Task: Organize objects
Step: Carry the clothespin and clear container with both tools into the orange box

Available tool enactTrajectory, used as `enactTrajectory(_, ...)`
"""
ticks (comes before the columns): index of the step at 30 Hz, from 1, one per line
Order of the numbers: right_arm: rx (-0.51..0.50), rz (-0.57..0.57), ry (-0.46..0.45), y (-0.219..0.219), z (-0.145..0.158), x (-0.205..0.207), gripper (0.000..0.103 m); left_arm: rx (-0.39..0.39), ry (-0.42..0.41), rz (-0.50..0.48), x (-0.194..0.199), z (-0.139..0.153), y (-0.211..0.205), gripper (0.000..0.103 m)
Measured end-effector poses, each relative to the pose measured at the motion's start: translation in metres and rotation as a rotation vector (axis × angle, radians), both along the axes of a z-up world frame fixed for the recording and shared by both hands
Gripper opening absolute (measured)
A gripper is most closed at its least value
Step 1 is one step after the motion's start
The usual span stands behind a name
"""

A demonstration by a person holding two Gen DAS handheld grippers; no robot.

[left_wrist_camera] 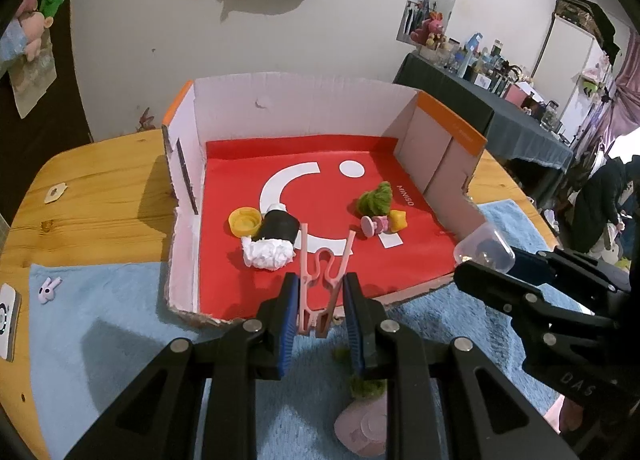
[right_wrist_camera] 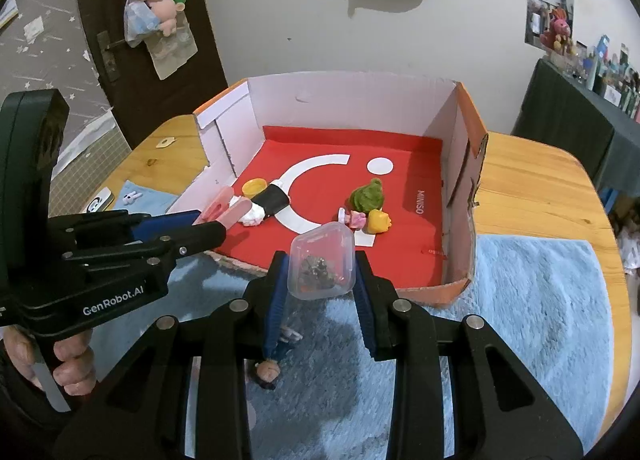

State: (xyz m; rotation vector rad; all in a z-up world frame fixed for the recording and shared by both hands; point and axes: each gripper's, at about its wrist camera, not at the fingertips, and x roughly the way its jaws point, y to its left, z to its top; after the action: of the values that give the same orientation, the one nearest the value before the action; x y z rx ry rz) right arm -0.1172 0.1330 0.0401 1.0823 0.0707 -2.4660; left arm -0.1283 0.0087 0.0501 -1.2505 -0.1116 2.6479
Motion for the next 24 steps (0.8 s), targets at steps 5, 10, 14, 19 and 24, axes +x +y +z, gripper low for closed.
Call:
enactTrajectory(5,0.0,-0.001,-0.008,0.001,-0.002,-0.008,0.03,0.001,-0.012,0.005,-0.007,-0.004,0.0,0.023)
enactTrajectory(10,0.002,-0.003,-0.015,0.001,-0.004,-0.016,0.03,-0.004,-0.019,0.002,-0.014,-0.006,0.001,0.023)
enactTrajectory(14,0.01,-0.007,-0.029,0.001,-0.009,-0.024,0.03,-0.008,-0.036,0.0,-0.021,-0.011,0.001,0.023)
enactTrajectory(19,0.021,-0.009,-0.054,0.0,-0.017,-0.035,0.03,-0.01,-0.053,-0.01,-0.028,-0.016,0.001,0.023)
enactTrajectory(24,0.034,-0.01,-0.085,-0.002,-0.027,-0.047,0.03,-0.015,-0.086,-0.032,-0.036,-0.025,0.003,0.023)
